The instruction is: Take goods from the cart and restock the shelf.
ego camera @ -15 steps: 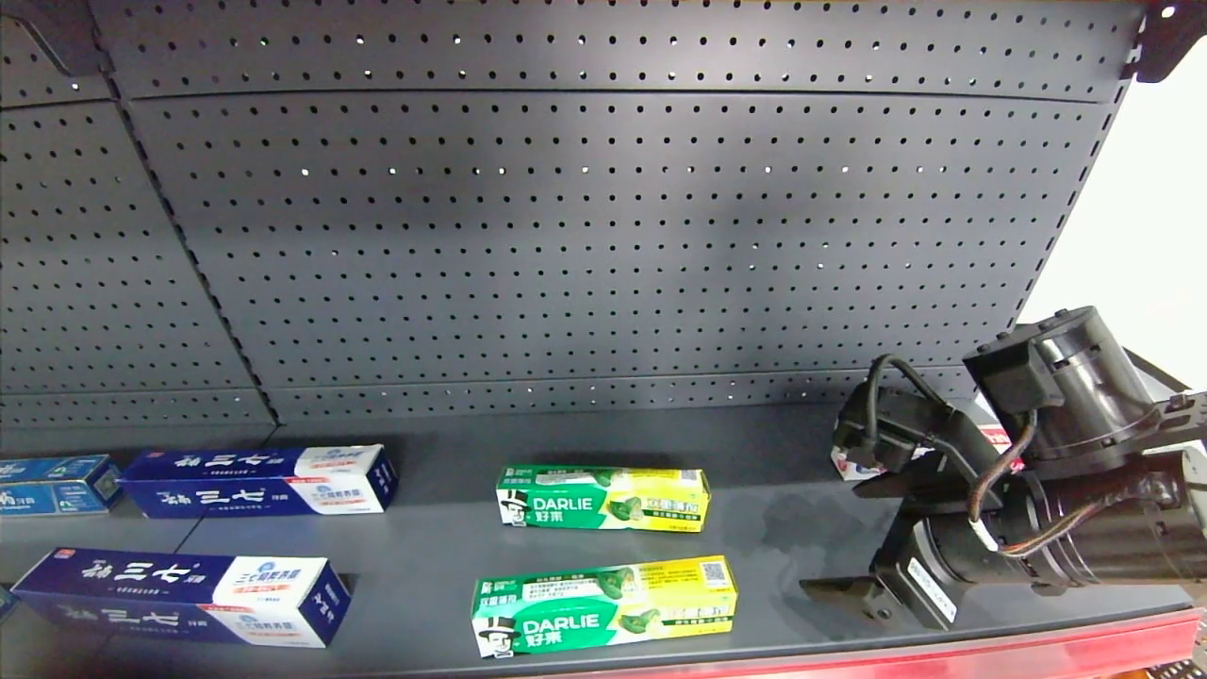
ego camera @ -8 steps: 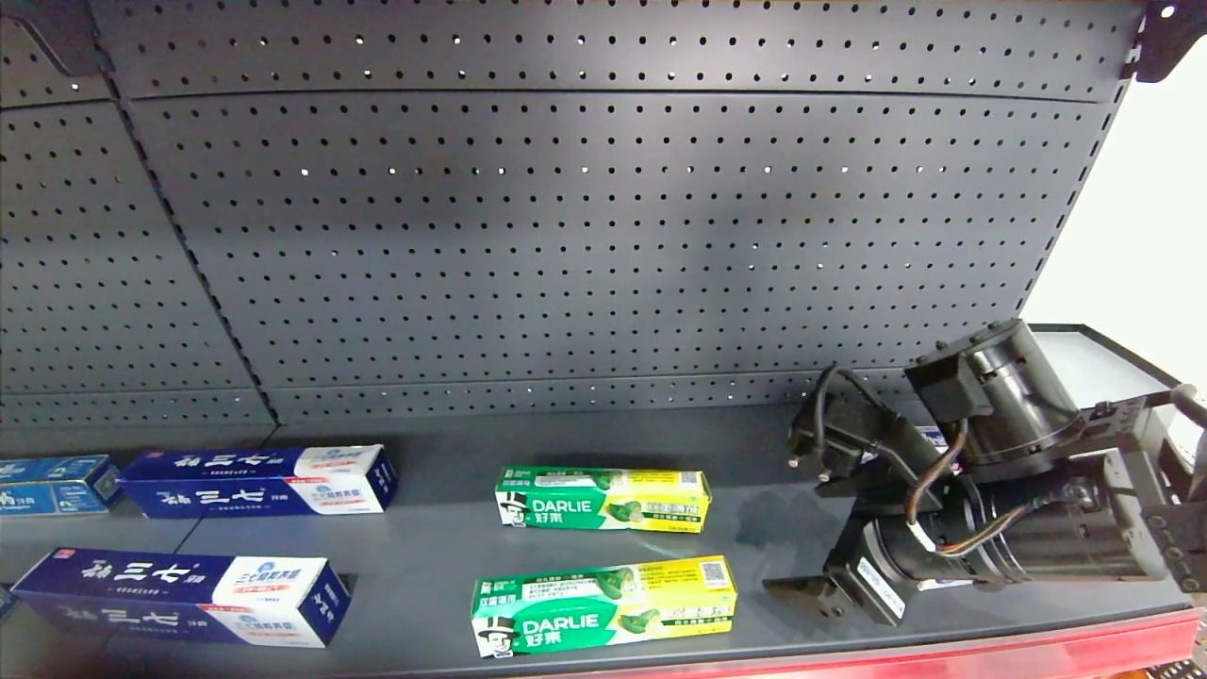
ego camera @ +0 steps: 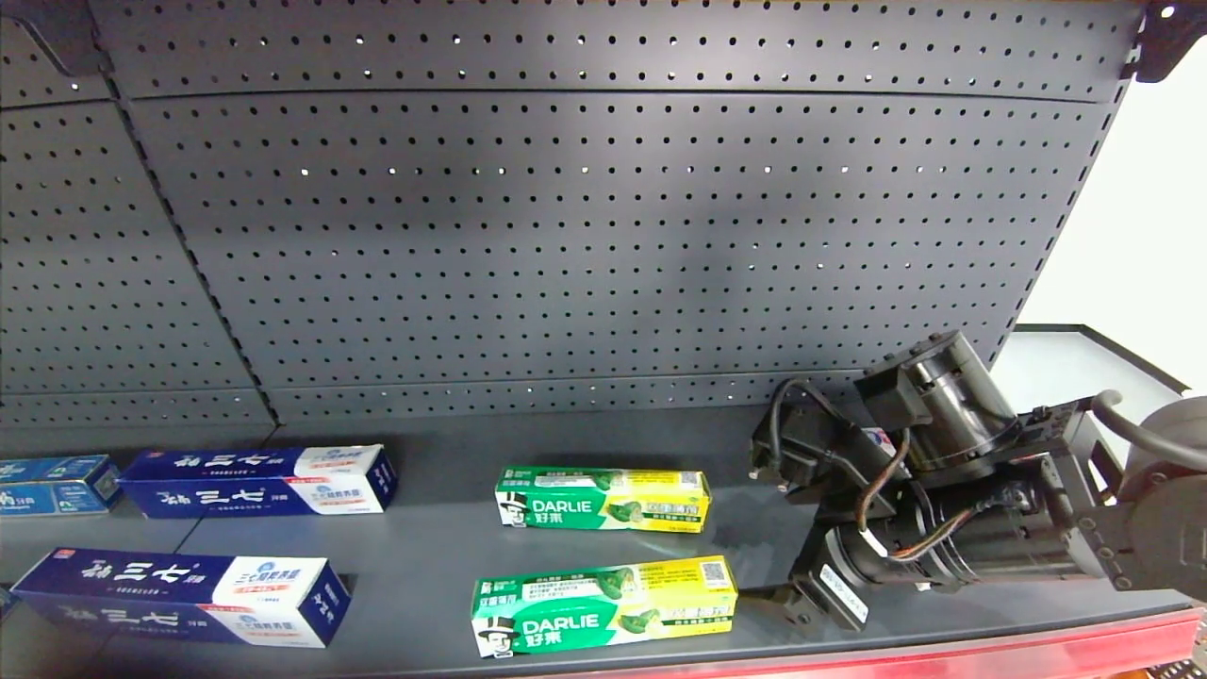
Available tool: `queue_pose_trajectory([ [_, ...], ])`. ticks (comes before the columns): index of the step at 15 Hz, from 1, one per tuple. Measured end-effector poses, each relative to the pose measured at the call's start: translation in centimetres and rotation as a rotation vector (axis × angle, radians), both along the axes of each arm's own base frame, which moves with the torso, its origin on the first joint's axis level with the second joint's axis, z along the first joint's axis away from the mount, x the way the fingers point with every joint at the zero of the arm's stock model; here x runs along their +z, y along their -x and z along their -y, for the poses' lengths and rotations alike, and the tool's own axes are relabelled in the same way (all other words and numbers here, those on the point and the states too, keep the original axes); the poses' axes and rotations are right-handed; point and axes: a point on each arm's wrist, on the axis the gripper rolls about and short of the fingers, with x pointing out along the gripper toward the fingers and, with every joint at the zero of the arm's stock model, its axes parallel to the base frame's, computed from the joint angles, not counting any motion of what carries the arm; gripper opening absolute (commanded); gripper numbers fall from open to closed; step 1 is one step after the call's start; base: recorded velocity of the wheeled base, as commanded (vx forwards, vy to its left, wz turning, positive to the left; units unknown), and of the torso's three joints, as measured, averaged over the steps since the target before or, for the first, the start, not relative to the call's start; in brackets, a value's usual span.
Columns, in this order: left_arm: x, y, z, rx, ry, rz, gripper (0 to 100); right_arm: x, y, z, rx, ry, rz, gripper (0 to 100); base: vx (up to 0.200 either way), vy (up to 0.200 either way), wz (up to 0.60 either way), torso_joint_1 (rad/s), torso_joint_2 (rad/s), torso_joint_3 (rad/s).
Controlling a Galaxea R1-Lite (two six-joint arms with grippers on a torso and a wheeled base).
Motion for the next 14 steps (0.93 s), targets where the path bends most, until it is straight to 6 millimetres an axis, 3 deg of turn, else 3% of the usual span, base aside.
queue_pose_trajectory([
  [14, 0.00, 0.01, 0.00, 0.000, 0.001, 0.000, 100, -0.37, 0.09, -0.60, 0.026, -0.003, -0.012, 100, 0.000, 0.000, 0.00, 0.000, 0.00, 0.000],
])
